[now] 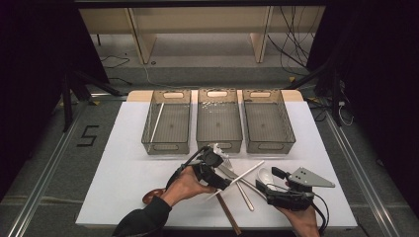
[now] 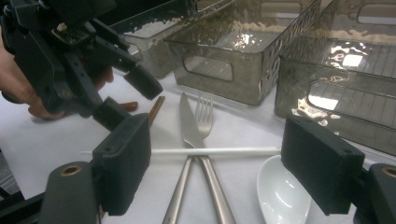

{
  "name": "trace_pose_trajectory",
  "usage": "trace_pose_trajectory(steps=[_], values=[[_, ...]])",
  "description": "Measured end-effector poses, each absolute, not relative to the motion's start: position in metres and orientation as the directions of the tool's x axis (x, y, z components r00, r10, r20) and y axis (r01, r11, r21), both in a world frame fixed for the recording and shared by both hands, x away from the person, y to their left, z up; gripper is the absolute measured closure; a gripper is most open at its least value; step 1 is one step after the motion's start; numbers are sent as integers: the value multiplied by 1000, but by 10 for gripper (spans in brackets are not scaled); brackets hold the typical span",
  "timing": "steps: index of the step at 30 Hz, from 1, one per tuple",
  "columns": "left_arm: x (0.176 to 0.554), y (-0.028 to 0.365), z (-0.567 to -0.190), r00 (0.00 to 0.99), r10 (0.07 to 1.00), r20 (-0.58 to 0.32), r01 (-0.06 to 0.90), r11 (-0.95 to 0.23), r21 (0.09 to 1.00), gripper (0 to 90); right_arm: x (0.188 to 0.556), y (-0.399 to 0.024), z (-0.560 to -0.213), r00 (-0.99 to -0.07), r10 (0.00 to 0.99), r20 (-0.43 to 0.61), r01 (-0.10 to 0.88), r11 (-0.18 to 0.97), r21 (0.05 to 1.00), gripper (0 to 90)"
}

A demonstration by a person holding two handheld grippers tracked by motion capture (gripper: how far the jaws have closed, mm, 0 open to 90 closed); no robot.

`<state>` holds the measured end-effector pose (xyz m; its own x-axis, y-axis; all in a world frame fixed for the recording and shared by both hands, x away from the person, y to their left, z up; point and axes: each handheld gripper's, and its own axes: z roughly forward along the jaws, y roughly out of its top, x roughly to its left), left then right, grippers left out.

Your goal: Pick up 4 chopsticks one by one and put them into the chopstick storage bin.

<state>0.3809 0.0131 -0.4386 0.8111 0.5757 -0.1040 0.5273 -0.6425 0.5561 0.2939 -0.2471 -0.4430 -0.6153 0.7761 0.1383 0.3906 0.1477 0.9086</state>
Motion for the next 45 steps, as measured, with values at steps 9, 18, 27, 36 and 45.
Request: trace_pose_trajectory(steps=[9,18,27,36,45], values=[[372,-1,-451,831,547,-95,512,-689,513,266,294,-247,-443,-616,775,139,391,148,908,250],[369,-7,-456,846,527,-74,493,-723,485,463,294,-247,-443,-617,775,139,393,150,907,250],[368,-10,-459,858,512,-54,475,-747,465,623,294,-246,-444,-617,775,138,393,152,907,250],[367,-12,-464,869,493,-46,459,-768,446,738,294,-246,-444,-618,775,136,392,153,907,250],[366,-14,-466,869,493,-39,457,-771,444,806,294,-246,-444,-618,774,135,392,155,907,250]])
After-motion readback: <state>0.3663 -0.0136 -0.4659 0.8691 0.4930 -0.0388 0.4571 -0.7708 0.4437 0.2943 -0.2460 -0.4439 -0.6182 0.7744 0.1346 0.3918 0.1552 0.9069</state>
